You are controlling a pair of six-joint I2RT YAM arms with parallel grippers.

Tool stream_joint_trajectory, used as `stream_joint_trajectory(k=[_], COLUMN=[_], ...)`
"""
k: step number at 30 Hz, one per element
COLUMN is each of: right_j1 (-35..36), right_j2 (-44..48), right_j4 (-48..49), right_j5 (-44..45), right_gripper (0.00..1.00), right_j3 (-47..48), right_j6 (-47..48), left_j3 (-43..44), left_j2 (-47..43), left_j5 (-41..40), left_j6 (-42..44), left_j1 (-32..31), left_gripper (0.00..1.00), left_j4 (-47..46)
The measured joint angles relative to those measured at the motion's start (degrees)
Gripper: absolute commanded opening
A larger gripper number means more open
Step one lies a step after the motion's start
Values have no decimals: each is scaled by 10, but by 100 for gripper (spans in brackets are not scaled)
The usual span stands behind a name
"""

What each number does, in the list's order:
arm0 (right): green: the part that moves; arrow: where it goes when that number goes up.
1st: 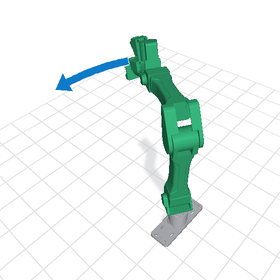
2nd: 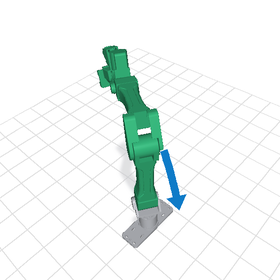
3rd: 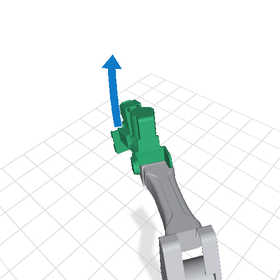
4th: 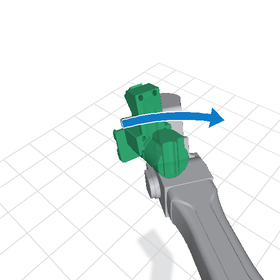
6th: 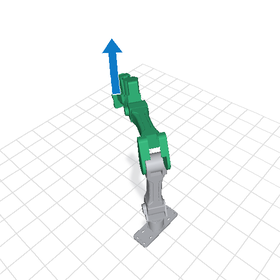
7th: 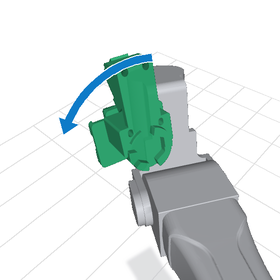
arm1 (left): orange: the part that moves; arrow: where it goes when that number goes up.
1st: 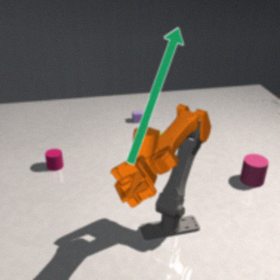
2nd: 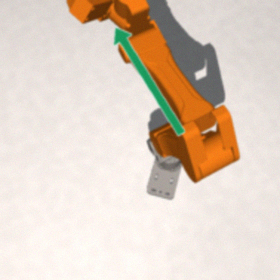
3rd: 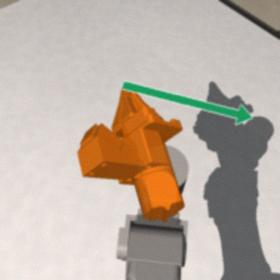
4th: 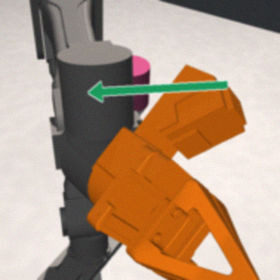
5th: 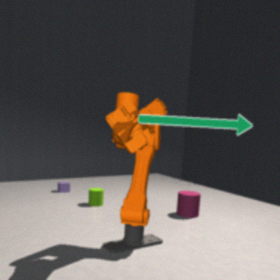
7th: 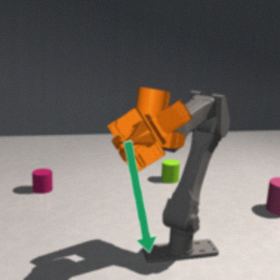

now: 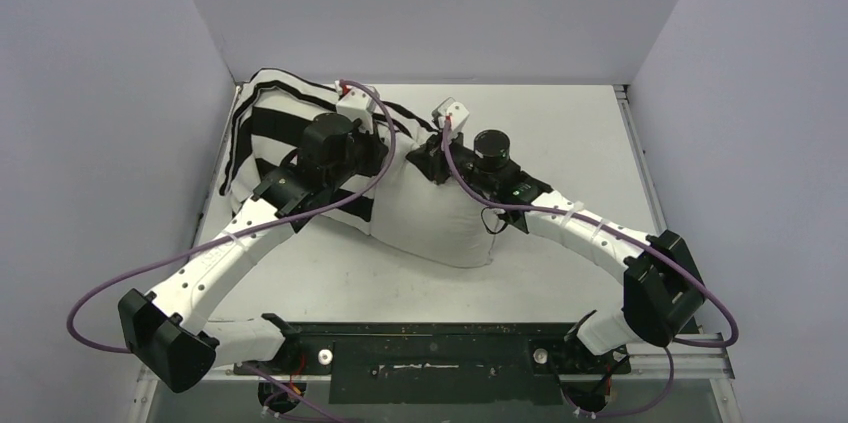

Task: Put the pillow into the pillowcase
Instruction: Stuff the pillow into the pillowcase.

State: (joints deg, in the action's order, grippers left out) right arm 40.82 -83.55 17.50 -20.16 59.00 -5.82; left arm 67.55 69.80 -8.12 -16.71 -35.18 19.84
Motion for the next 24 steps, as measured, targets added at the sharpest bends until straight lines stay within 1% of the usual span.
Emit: stream_joint_trajectory(k=[2,7,14,16,20,24], right_j1=[-2,-25,-52,-62,-87,-111], right_j2=[0,-9,-6,-2,3,2], right_j4=[2,7,35,51,117,174], right_j5=[8,13,22,25,47,89], right_gripper=[0,0,0,0,0,0], right_j3=[0,0,-30,-43,-89,-132], right_j6=[-22,-86,-157,-183,-260,-337], left_j3=[20,69,81,78,54,53], left_j2=[5,19,30,34,52,118], left_j5=[-5,-42,-43,-28,-7,-8], left_j6=[1,10,2,-8,-23,-23], left_j1=[-16,-106,-139,-146,-162,-181], left_gripper=[0,0,0,0,0,0], left_j4=[14,49,64,50,-17,-60])
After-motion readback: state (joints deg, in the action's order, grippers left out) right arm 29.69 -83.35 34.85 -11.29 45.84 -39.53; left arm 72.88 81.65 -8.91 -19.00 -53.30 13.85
